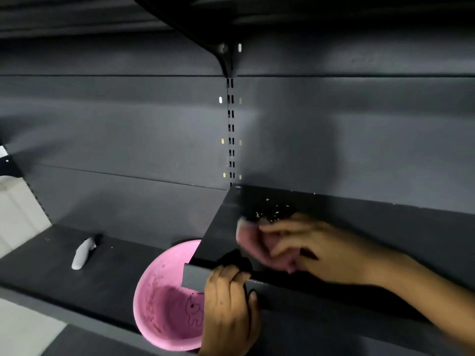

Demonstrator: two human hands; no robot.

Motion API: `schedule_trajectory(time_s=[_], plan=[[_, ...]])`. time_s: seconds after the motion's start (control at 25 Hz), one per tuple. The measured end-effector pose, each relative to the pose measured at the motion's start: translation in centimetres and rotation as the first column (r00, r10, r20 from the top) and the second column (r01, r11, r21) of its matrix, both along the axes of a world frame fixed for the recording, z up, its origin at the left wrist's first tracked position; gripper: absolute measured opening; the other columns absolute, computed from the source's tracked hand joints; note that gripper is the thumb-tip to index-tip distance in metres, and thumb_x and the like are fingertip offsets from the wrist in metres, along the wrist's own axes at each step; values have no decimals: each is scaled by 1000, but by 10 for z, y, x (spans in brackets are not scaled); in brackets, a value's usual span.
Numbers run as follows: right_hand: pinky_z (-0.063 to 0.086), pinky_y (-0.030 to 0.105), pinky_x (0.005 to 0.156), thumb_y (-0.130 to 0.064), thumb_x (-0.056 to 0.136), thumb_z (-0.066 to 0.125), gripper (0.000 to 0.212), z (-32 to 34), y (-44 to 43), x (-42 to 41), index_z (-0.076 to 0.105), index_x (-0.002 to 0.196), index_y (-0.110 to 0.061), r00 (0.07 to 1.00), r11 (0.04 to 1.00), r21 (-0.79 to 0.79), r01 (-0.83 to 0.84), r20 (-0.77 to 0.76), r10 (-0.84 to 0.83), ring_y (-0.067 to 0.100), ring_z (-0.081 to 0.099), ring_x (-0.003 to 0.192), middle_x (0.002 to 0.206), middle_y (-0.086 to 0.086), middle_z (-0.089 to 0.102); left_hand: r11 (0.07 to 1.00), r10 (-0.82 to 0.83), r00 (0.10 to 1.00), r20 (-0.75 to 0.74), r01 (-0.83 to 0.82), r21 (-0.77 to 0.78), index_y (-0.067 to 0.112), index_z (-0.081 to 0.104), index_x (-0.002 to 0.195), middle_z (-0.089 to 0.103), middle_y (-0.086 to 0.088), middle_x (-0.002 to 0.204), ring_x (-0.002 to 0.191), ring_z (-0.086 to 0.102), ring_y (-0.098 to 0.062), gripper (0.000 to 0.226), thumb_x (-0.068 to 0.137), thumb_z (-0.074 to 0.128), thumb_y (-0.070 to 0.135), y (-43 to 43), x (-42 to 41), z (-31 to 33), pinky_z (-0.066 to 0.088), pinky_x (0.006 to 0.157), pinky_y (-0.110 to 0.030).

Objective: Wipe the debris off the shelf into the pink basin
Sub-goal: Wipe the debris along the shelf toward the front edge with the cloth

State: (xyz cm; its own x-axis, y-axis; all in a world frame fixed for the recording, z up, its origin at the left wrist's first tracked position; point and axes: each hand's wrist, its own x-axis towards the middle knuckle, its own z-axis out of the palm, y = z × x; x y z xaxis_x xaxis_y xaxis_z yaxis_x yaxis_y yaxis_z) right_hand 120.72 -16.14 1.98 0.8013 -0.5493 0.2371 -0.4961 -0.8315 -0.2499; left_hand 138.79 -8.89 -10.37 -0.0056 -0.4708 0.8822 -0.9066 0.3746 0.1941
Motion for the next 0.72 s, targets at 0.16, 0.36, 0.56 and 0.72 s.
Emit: schedule_trajectory(time_s=[0.16,0.36,0.56,0.72], plan=[[33,17,102,-15,82,43,46,-20,16,8,43,117,-45,995,977,203,-64,-67,79,2,44,113,125,-13,39,996,-13,996,-85,20,84,-2,63,88,64,-21,88,92,52,-29,57,94,26,39,-1,-2,8,39,94,-31],[39,34,102,-6,88,50,48,-28,-18,51,49,134,-20,999,999,3,-49,-18,49,22,43,119,139,-1,51,999,21,999,-36,-20,26,1,59,96,63,-20,96,95,48,-27,47,94,25,35,-4,-5,9,30,99,-27],[48,12,85,-3,90,50,41,5,-32,23,55,121,-30,938,970,-30,242,263,-226,-3,59,91,104,-12,68,997,11,1000,-4,-12,-76,8,51,104,49,-8,109,99,49,-26,36,93,26,32,-5,-3,3,30,105,-25],[38,-6,54,-5,85,56,33,20,-3,-69,65,99,-33,730,863,172,475,471,-496,-22,57,62,73,-23,64,993,117,992,41,-116,-28,6,59,92,57,-18,95,93,48,-29,38,91,26,26,-7,-8,0,31,102,-28]])
